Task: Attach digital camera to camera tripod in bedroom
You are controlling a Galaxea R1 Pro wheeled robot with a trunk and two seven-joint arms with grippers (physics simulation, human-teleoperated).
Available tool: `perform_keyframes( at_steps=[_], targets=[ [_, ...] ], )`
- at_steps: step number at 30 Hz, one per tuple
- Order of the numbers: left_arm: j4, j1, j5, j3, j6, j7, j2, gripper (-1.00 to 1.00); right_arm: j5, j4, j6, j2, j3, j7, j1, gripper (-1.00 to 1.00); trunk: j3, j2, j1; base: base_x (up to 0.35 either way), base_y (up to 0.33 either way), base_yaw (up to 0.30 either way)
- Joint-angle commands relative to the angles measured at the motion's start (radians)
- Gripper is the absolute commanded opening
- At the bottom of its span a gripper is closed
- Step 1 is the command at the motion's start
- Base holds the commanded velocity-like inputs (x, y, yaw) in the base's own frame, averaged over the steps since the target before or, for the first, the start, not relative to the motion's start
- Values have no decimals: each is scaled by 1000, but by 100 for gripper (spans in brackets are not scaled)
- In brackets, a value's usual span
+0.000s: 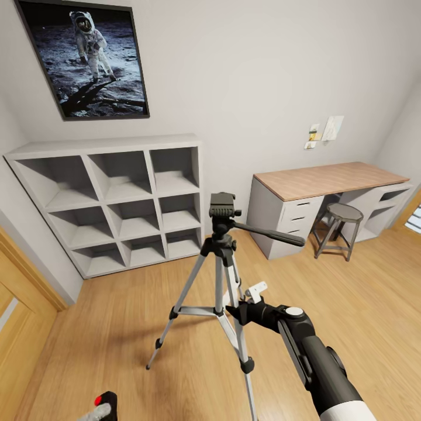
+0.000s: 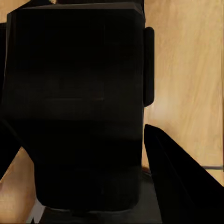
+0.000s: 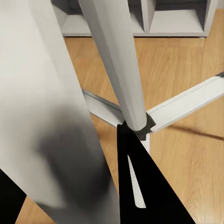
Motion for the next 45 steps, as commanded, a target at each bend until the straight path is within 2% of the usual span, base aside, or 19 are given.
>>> perform_keyframes(
  at_steps=[1,2,3,4,5,6,9,13,14,17,18,21,27,31,34,36,39,45],
  targets=[
    [-62,0,8,0,39,9,38,-100,32,18,-1,-1,-2,6,-1,-100,-2,-2,1,0,0,0],
    [-93,-1,9,5,57,16,55,-100,32,18,-1,-2,-2,5,-1,-100,-2,-2,1,0,0,0],
    [-155,-1,9,21,87,38,85,-100,32,18,-1,-2,-2,3,-1,-100,-2,-2,1,0,0,0],
    [-315,-2,9,102,161,133,127,-100,34,19,-5,-3,-2,-1,-1,-100,-2,-2,1,0,0,0],
    [-380,-4,5,141,203,180,135,-100,34,20,-6,-4,-2,-2,-1,-100,-2,-2,1,0,0,0],
    [-412,-6,4,158,228,204,137,-100,34,20,-6,-4,-2,-2,-1,-100,-2,-2,1,0,0,0],
    [-594,-57,-1,232,403,330,143,-100,33,22,-7,-4,-2,-3,-1,-100,-2,-2,1,0,0,0],
    [-717,-147,-2,269,528,426,144,-100,32,46,-8,-4,-2,-3,-1,-100,-2,-2,1,0,0,0],
    [-768,-232,-2,284,575,485,144,-100,32,62,-9,-4,-2,-3,-1,-100,-2,-2,1,0,0,0],
    [-805,-309,1,289,627,521,142,-100,34,68,-10,-4,-2,-3,-1,-100,-2,-2,1,0,0,0],
    [-841,-368,5,291,680,540,137,-100,37,70,-10,-4,-2,-2,-1,-100,-2,-2,1,0,0,0],
    [-886,-442,10,292,731,558,131,-100,40,70,-9,-4,-2,-1,-1,-100,-2,-2,1,0,0,0],
    [-922,-584,26,292,806,571,88,-100,43,71,-9,-5,-2,1,-1,-100,-2,-2,1,0,0,0],
    [-919,-686,50,292,826,573,20,-100,43,71,-9,-5,-2,1,-1,-100,-2,-2,1,0,0,0],
    [-915,-739,55,292,829,573,-19,-100,42,71,-9,-5,-2,1,-1,-100,-2,-2,1,0,0,0],
    [-912,-785,57,291,832,573,-63,-100,42,71,-9,-5,-2,1,-1,-100,-2,-2,1,0,0,0],
    [-916,-825,58,291,847,571,-97,-100,41,70,-10,-5,-2,2,-1,-100,-2,-2,1,0,0,0],
    [-952,-847,61,273,874,552,-123,-100,41,69,-9,-5,-2,3,-1,-100,-2,-2,1,0,0,0]
  ],
)
